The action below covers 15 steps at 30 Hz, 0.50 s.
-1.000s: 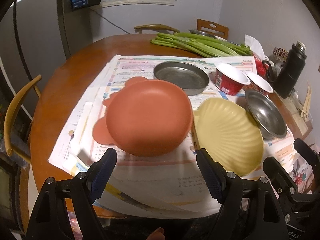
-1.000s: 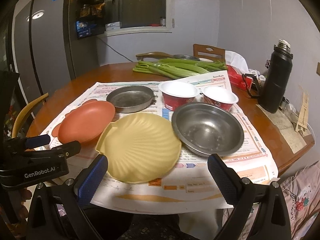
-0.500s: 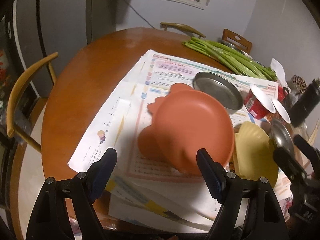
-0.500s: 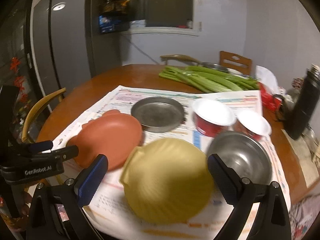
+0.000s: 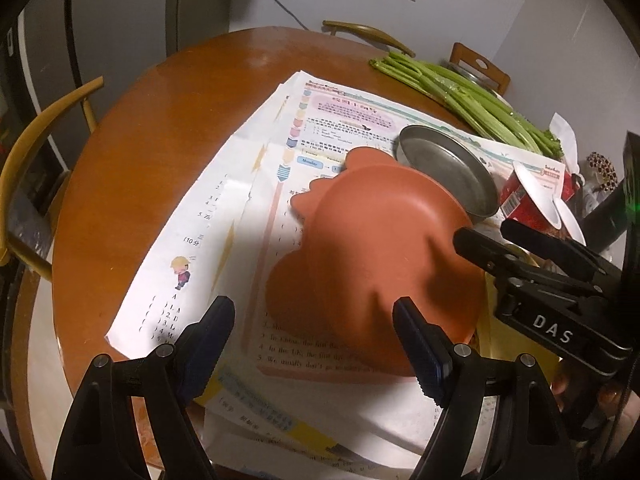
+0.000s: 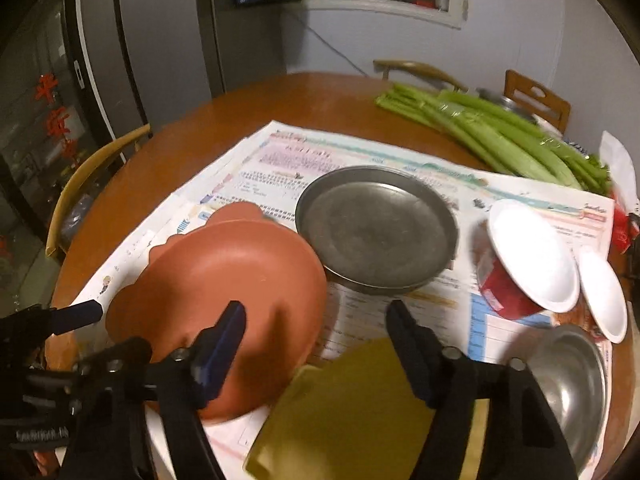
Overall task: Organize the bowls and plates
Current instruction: 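Reach the left gripper to the orange plate rim and close on it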
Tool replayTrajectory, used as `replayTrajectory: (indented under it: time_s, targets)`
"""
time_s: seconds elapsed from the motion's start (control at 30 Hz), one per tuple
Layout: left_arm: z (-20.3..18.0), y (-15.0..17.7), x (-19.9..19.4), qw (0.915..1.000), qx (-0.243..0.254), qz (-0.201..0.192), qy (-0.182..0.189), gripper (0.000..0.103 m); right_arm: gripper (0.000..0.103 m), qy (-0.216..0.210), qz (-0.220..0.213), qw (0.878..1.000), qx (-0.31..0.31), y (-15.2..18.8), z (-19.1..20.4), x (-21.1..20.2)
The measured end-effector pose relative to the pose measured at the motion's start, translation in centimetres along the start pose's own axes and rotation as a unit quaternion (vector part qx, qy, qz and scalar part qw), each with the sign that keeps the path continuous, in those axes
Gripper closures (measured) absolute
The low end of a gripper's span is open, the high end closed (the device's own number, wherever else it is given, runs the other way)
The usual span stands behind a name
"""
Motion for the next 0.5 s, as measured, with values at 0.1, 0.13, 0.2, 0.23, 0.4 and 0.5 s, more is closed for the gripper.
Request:
replayTrajectory:
  time_s: [0.1,0.13,0.2,0.23,0.4,0.5]
  targets:
    - [0.0,-0.1,0.3,1.0,-0.004,0.002,0.003,0.028,0.044,-0.002,0.009,1.0,-0.007,0.0,0.2,0.9]
    - [0.0,-0.1,0.5,1.0,-0.005,0.004,0.003,0.029,0.045,-0.009,0.013,1.0,-0.008,-0.1,0.3,1.2]
    - [0.0,-0.1,0.8,0.9999,-0.007,0.007,0.005,0.033,0.05,-0.021,0.017,1.0,-0.007,-0.1,0.4,1.6]
    - [0.0,-0.2,0.9,0.9999,-0.009,0.008,0.006,0.037,0.051,-0.027,0.019,0.999,-0.01,-0.1,0.5,1.9]
    - [0.1,-0.4,1.2,0.9998,-0.017,0.005,0.003,0.051,0.059,-0.022,0.018,0.999,-0.033,0.2,1.4,2.1]
    - [0.4,-0.8,1.3,0.9996,-0.027,0.006,0.006,0.052,0.059,-0.012,0.014,0.999,-0.038,0.1,1.7,2.1]
Point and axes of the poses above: each gripper's, at about its wrist camera, not at the fingertips, and x roughly the way its jaws point, z to its left, y to its underside, the point moved 4 cm from there along x, roughly the way its jaws point, and after that the axes turned 2 degrees about -x, right-handed, at the moved point
